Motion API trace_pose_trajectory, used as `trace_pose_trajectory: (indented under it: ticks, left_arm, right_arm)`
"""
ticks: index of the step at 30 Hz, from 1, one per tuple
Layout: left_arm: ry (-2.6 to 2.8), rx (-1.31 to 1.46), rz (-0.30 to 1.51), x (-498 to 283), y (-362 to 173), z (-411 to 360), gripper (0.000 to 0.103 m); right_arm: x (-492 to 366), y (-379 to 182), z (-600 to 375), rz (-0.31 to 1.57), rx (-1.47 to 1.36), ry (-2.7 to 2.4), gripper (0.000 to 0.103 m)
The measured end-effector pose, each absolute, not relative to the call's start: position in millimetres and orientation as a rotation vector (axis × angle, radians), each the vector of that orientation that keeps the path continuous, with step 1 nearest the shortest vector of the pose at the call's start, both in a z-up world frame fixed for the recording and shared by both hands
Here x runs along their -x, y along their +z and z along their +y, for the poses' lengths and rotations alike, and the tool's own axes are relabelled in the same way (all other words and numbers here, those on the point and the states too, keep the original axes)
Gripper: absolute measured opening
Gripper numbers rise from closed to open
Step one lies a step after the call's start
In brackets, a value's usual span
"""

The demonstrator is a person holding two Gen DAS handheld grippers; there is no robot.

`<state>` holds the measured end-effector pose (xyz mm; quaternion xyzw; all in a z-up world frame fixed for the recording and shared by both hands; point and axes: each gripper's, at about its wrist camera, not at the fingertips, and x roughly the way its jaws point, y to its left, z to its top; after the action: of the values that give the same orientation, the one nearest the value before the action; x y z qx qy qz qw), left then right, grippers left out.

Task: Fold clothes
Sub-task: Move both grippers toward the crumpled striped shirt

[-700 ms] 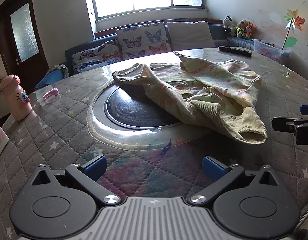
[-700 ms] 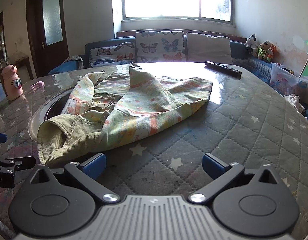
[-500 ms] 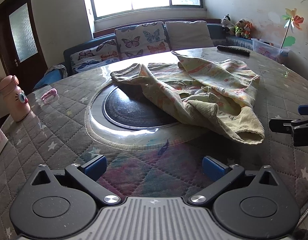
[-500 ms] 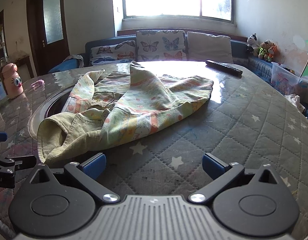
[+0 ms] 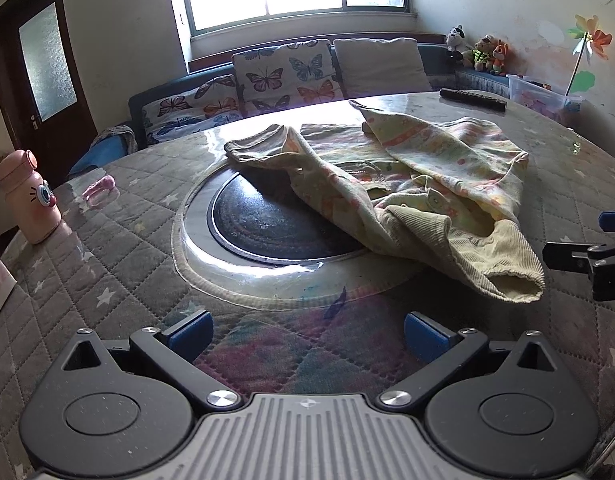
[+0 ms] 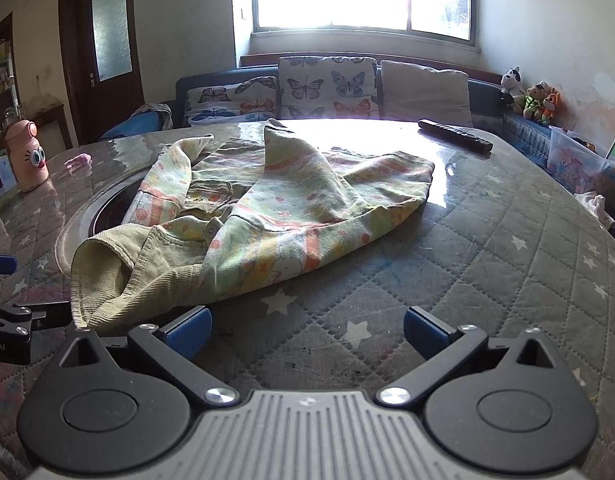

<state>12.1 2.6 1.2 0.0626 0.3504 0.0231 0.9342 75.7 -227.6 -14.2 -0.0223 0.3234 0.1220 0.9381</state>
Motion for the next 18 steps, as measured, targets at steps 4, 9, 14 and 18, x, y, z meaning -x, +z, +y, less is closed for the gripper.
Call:
trace_pose_trajectory:
  ticks: [4, 9, 14, 18]
  left_arm:
    - [0.048, -0.129, 0.719, -16, 1, 4, 0.103]
    - [0.054, -0.132, 0.71, -21, 5, 7, 0.103]
    - [0.073, -0.133, 0.695, -31, 12, 14, 0.103]
    - [0.082, -0.131, 0.688, -40, 18, 20, 0.103]
  right_arm:
    - [-80, -13, -226, 0.665, 0.052, 0.255, 0.103]
    - [-85, -10, -224, 0.671, 0.056, 0.264, 0.103]
    - [-94, -5, -222, 0.663, 0.068, 0.264, 0.103]
    - [-103, -2, -221, 0.661, 0.077, 0.269, 0.103]
